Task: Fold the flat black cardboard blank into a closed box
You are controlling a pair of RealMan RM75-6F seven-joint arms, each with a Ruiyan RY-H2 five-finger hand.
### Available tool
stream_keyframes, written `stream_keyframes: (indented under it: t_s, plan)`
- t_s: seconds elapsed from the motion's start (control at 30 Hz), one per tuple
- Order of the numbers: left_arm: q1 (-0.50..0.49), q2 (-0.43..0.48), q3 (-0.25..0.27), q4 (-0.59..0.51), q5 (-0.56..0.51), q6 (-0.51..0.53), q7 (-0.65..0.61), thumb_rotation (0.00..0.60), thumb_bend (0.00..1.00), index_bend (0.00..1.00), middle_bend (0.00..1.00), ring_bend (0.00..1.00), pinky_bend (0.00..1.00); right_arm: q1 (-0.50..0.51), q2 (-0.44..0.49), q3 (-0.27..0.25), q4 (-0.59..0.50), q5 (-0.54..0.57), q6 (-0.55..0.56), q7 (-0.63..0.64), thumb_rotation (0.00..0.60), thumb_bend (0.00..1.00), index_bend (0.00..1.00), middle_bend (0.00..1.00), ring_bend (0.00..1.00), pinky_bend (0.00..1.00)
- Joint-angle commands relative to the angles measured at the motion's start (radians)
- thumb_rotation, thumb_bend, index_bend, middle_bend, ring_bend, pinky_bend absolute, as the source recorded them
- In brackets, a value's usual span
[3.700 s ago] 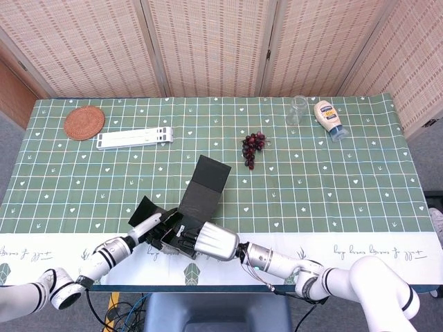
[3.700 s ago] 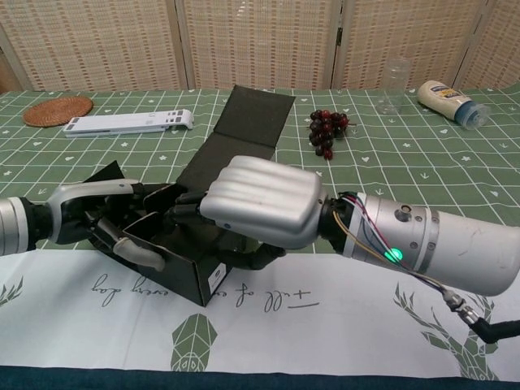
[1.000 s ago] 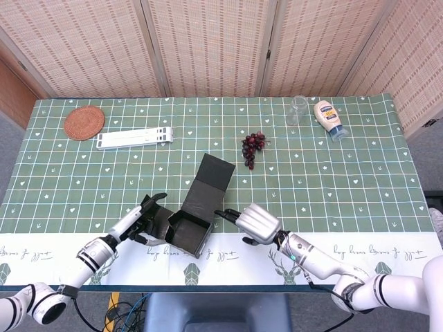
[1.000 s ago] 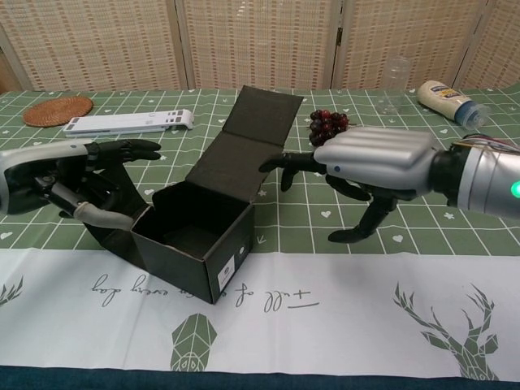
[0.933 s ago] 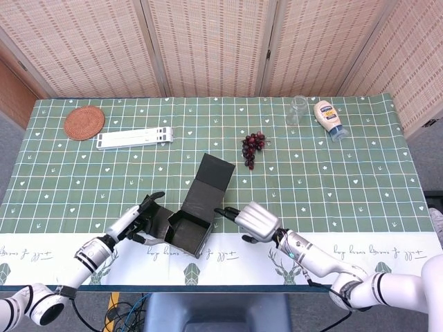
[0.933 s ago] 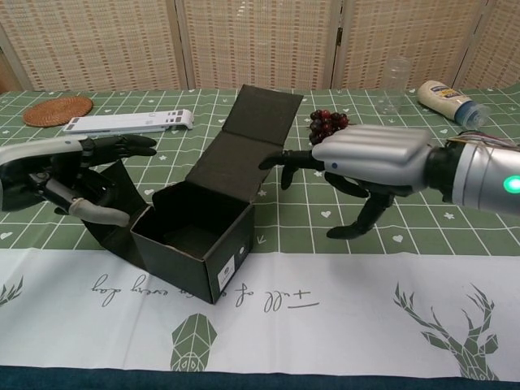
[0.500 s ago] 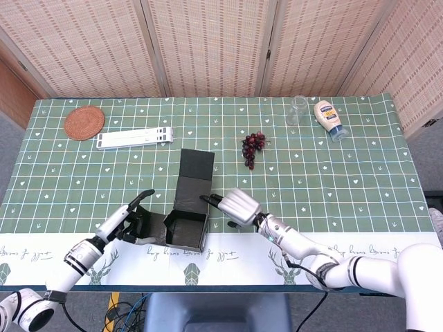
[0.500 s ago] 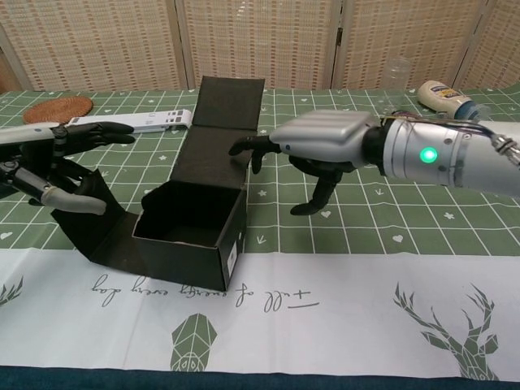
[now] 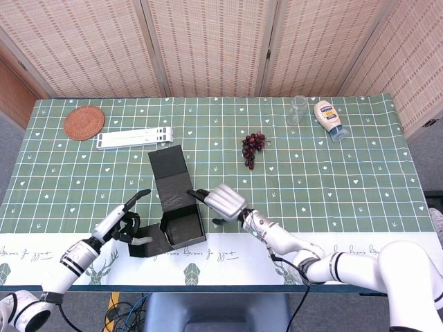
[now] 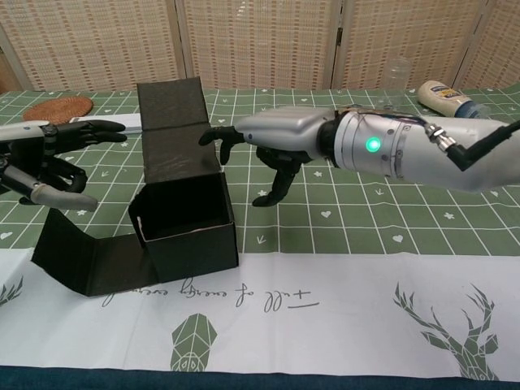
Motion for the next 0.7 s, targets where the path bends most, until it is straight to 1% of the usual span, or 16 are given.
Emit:
stream_keyframes:
  t_s: [0.03, 0.13, 0.23, 0.3, 0.47, 0.7]
  plan:
    - [-0.001, -0.003, -0.003, 0.003, 0.004, -0.003, -0.008, 0.600, 0.14, 0.04, 0.02, 0.66, 0.91, -0.047, 0.031, -0.015, -0.053, 0.028, 0.021, 0.067, 0.600, 0.23, 0.03, 0.18, 0.79, 1.00]
    - [-0.004, -0.010, -0.004, 0.005, 0.011, -0.005, -0.010, 0.600, 0.14, 0.04, 0.02, 0.66, 0.91, -0.078, 0.053, -0.016, -0.099, 0.074, 0.003, 0.151, 0.600, 0.13, 0.00, 0.14, 0.79, 1.00]
    - [-0.008, -0.015, -0.005, 0.003, 0.016, -0.011, -0.008, 0.600, 0.14, 0.04, 0.02, 0.66, 0.91, -0.101, 0.057, -0.013, -0.127, 0.126, -0.020, 0.222, 0.600, 0.04, 0.00, 0.12, 0.79, 1.00]
    - [-0.009, -0.017, -0.007, 0.001, 0.018, -0.012, -0.006, 0.600, 0.14, 0.04, 0.02, 0.66, 0.91, -0.112, 0.050, -0.013, -0.134, 0.165, -0.038, 0.258, 0.600, 0.01, 0.00, 0.12, 0.79, 1.00]
    - [-0.009, -0.016, -0.009, -0.002, 0.017, -0.014, -0.003, 0.600, 0.14, 0.04, 0.02, 0.66, 0.91, -0.121, 0.003, -0.010, -0.109, 0.213, -0.049, 0.285, 0.600, 0.00, 0.00, 0.10, 0.78, 1.00]
    - [-0.004, -0.009, -0.008, -0.006, 0.015, -0.012, -0.004, 0.600, 0.14, 0.04, 0.02, 0.66, 0.91, -0.118, -0.084, 0.014, -0.065, 0.253, -0.043, 0.303, 0.600, 0.00, 0.00, 0.09, 0.78, 1.00]
